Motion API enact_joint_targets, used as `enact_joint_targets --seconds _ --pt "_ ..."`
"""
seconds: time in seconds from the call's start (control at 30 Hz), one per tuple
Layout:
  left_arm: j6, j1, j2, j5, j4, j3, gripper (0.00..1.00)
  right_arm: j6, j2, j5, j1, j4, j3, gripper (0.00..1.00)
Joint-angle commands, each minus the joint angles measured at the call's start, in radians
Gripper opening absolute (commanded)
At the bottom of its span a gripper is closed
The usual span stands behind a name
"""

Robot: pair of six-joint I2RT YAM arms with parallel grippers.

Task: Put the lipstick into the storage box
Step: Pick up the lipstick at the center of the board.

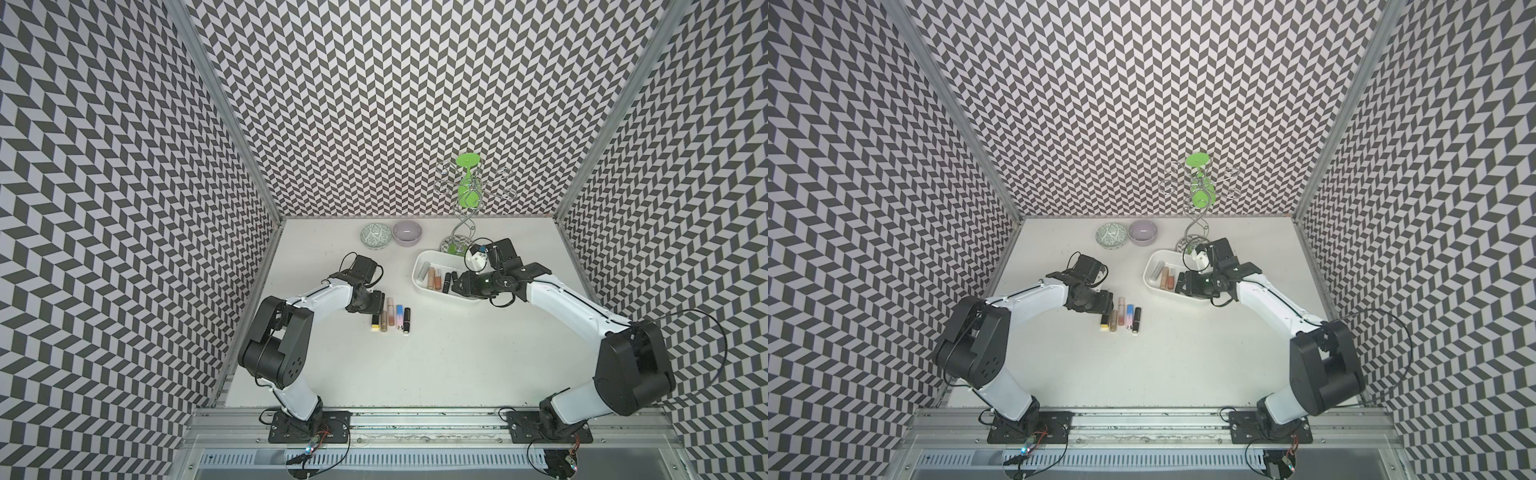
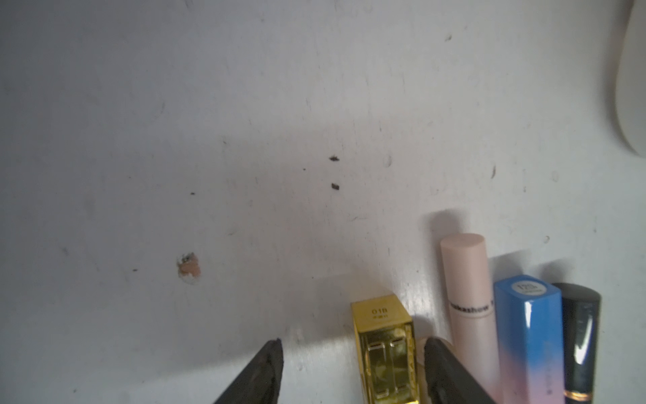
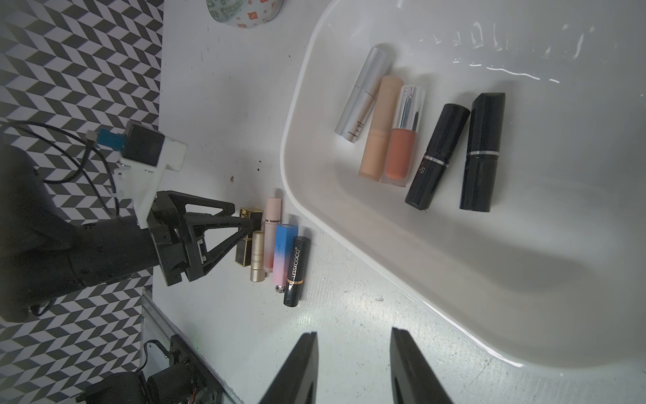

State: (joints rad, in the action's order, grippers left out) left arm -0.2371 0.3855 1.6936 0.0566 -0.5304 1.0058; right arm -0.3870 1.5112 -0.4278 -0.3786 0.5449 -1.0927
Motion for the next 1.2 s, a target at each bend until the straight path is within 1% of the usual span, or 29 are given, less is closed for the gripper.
enact_joint_targets --seconds 0.0,0.17,0.37,0.83,0.97,1.1,1.17 --pt "0.027 -0.01 0.02 -0.03 0.009 0.026 0.65 -0.007 -0.023 -0.014 -0.005 -0.042 0.013 0.38" --pt "0.04 -0.015 0.031 -0.049 0.006 0.02 0.61 -0.012 -0.026 -0.015 -0.005 -0.045 0.017 0.38" --pt "0.039 -0.014 0.014 -0.051 -0.003 -0.011 0.53 -0.023 -0.034 -0.023 -0.004 -0.059 0.031 0.38" --pt "-0.002 -0.014 -0.052 -0.019 0.006 -0.113 0.52 -0.039 -0.036 -0.039 -0.017 -0.089 0.056 0.38" --pt "-0.005 -0.015 -0.053 -0.008 0.012 -0.124 0.38 -0.036 -0.038 -0.04 -0.018 -0.088 0.056 0.38" --pt "-0.006 -0.015 -0.049 0.001 0.014 -0.123 0.3 -0.033 -0.044 -0.037 -0.019 -0.084 0.057 0.38" --pt "-0.003 -0.014 -0.055 0.003 0.009 -0.117 0.27 -0.034 -0.049 -0.036 -0.02 -0.083 0.059 0.39"
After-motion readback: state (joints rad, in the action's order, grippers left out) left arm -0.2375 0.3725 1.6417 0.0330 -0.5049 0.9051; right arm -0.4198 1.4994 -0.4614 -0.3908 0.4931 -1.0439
